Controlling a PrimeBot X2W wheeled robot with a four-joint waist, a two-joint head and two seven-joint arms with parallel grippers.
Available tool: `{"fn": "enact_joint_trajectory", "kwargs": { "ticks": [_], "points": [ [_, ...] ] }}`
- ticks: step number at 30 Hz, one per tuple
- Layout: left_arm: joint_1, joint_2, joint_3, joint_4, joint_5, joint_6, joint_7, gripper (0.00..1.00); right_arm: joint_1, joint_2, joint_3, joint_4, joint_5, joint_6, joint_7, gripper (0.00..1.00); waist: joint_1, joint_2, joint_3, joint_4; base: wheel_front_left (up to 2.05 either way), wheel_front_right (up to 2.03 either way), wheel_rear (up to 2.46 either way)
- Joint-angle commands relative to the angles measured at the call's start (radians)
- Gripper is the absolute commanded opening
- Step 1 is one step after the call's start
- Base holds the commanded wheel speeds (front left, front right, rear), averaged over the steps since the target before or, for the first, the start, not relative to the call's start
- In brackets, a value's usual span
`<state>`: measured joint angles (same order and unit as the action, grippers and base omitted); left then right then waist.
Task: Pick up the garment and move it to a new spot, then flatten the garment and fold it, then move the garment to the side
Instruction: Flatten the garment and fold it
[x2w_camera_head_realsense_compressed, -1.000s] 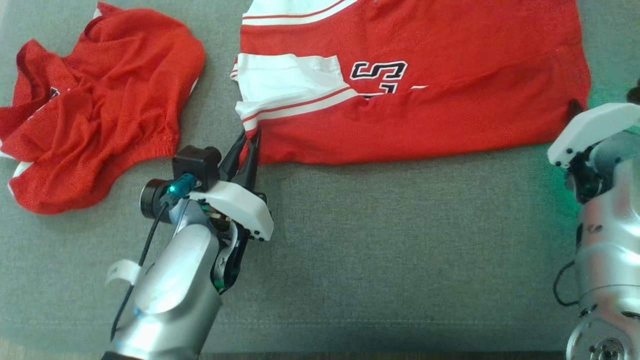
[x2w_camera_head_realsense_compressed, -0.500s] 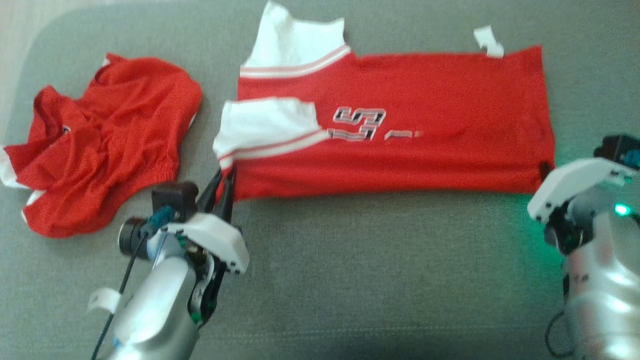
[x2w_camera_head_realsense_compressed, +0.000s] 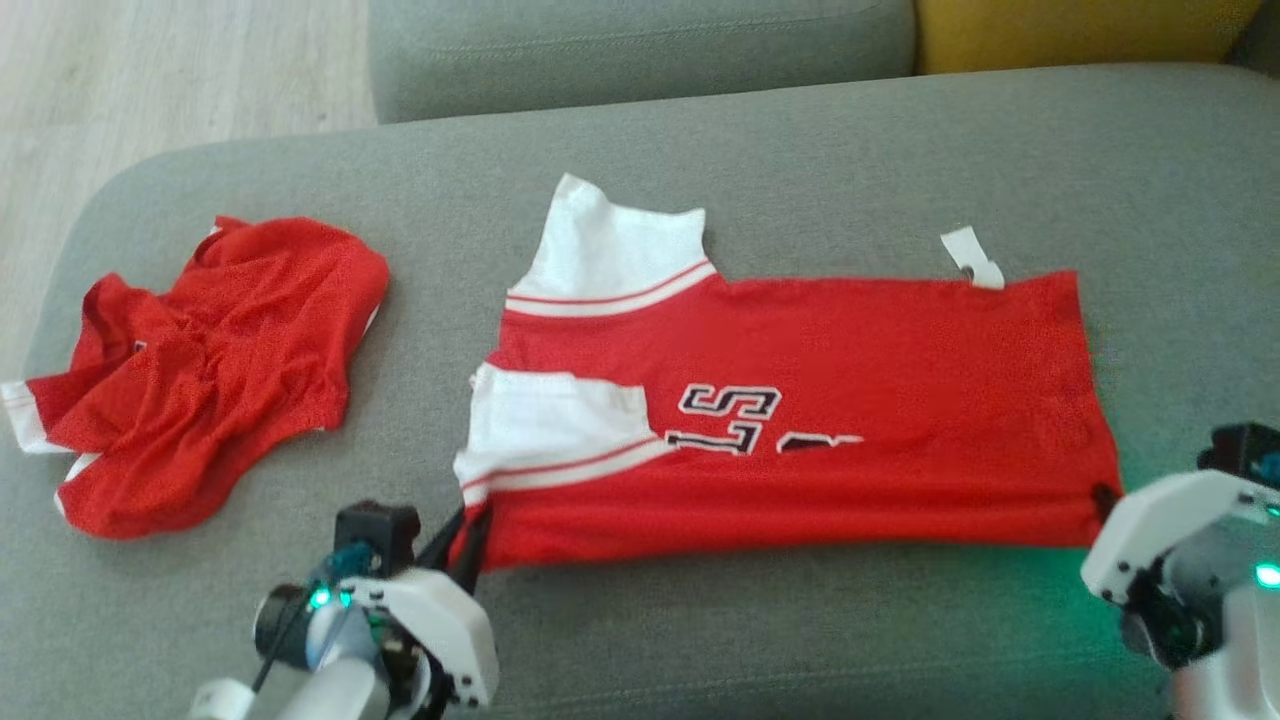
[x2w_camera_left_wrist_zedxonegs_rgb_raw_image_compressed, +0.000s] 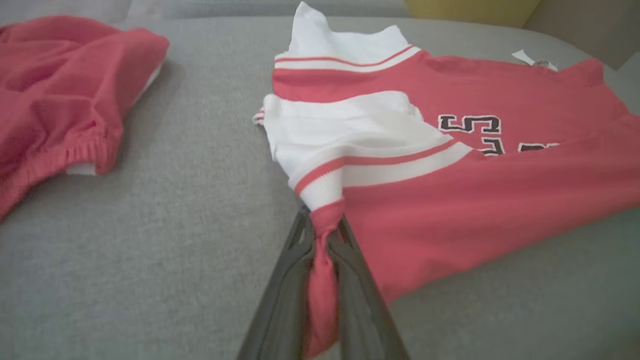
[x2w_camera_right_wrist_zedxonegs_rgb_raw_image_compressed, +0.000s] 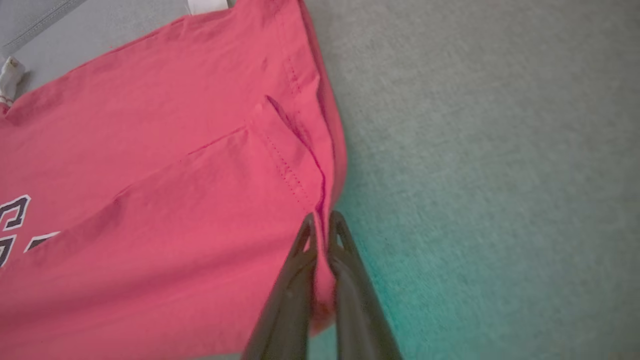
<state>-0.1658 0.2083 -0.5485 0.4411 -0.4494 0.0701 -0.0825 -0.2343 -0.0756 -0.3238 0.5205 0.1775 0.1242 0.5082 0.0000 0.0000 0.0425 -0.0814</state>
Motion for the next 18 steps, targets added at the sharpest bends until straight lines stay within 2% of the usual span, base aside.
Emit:
{"fn": "enact_joint_trajectory", "kwargs": {
  "ticks": [1,2,3,4,5,6,14,18],
  "points": [
    [-0.033,0.030,0.035,-0.035,-0.007,0.000,0.002,0.00,-0.021,-0.009,0.010,-0.054,0.006,0.007,0.002,0.00,0.0000,0.0000,-0.002,-0.004,0.00,0.00,0.00],
    [-0.026,0.033,0.031,-0.041,-0.008,0.000,0.012,0.00,-0.011,-0.006,0.005,-0.080,0.004,0.007,0.003,0.18,0.0000,0.0000,-0.001,-0.006,0.00,0.00,0.00],
    [-0.022,0.035,0.028,-0.048,-0.007,0.001,0.017,0.23,-0.002,-0.003,0.007,-0.104,0.006,0.007,0.002,0.98,0.0000,0.0000,0.002,-0.008,0.00,0.00,0.00],
    [-0.021,0.035,0.026,-0.056,-0.006,0.005,0.018,0.57,0.005,0.001,0.006,-0.124,0.011,0.007,0.002,1.00,0.0000,0.0000,0.004,-0.009,0.00,0.00,0.00],
    [-0.021,0.034,0.026,-0.062,-0.006,0.008,0.018,0.97,0.010,0.004,0.009,-0.143,0.014,0.007,-0.001,1.00,0.0000,0.0000,0.006,-0.010,0.00,0.00,0.00],
    [-0.022,0.034,0.026,-0.069,-0.006,0.010,0.016,1.00,0.015,0.007,0.013,-0.163,0.014,0.007,-0.008,1.00,0.0000,0.0000,0.009,-0.012,0.00,0.00,0.00],
    [-0.081,0.034,0.060,-0.112,-0.009,0.024,-0.039,1.00,-0.004,0.012,0.071,-0.283,-0.001,0.007,-0.137,1.00,0.0000,0.0000,0.049,-0.024,0.00,0.00,0.00],
    [-0.162,0.041,0.075,-0.140,-0.015,-0.001,-0.050,1.00,-0.043,0.004,0.111,-0.311,-0.016,0.007,-0.220,1.00,0.0000,0.0000,0.089,-0.033,0.00,0.00,0.00]
  ]
}}
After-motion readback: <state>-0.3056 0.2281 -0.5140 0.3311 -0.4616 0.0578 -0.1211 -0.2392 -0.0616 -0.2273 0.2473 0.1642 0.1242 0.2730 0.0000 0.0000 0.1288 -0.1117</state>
